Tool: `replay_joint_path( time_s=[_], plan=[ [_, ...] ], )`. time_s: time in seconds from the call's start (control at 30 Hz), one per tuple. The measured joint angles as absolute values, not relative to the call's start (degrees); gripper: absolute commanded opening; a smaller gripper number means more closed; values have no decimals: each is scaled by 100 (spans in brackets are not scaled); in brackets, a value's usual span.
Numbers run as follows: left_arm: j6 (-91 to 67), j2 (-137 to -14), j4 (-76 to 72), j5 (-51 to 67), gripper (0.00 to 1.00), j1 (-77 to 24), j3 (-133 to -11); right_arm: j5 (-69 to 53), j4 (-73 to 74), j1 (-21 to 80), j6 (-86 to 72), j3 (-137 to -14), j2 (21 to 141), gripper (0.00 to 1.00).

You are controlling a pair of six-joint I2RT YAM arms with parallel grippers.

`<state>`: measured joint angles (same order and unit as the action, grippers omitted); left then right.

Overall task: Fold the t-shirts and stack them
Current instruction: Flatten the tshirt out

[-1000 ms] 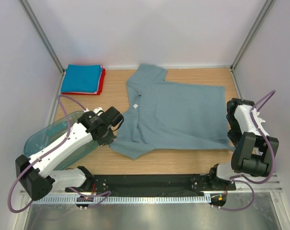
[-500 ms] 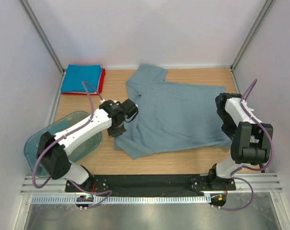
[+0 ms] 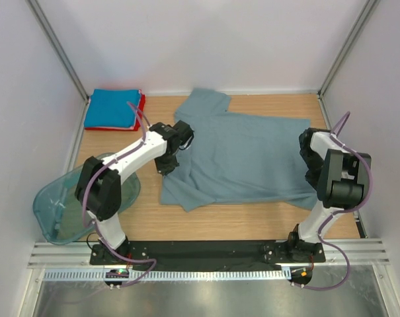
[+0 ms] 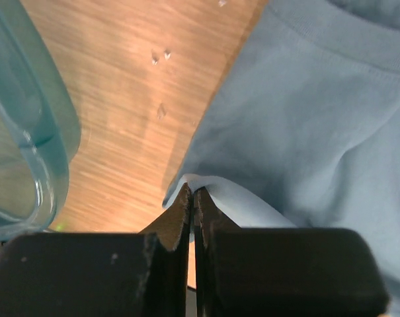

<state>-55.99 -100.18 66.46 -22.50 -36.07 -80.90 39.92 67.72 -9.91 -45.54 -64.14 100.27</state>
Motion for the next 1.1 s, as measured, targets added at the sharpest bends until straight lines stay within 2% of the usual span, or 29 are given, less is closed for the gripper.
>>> replay_joint_path(
  time_s=[0.23,0.5,0.57,0.6,0.63,0.7,0.73,0.8,1.0,1.1],
  plan=[
    [-5328,-10628,6611,-2255,0,-3374,-8567,3927,6591,-1092,-4414,-6414,10197,1],
    [-5212,-10713,6372,-1905,0,-3144,-8624,3802,6361,-1111,-4263,-6414,10339,3],
    [-5124,-10713,6173,-1702,7,-3050,-8608,3682,6248,-1111,-4185,-6414,10339,9],
    [-5050,-10713,6084,-1590,13,-2995,-8613,3546,6176,-1111,-4130,-6414,10339,17],
    [-4976,-10713,6025,-1505,27,-2952,-8626,3448,6117,-1111,-4088,-6414,10337,21],
    [-4762,-10746,6010,-1387,42,-2880,-8742,3242,6045,-1111,-4010,-6418,10320,30],
    [-4613,-10779,5970,-1343,45,-2842,-8844,3114,6018,-1111,-3981,-6423,10278,33],
    [-4296,-10833,5793,-1229,51,-2788,-9017,2891,6005,-1111,-3916,-6440,10165,41],
    [-3310,-11264,4982,-696,52,-2718,-9605,2165,5913,-1109,-3719,-6584,9179,56],
    [-2976,-11732,4615,-493,51,-2718,-10097,1695,5747,-1079,-3649,-6637,8615,58]
  ],
)
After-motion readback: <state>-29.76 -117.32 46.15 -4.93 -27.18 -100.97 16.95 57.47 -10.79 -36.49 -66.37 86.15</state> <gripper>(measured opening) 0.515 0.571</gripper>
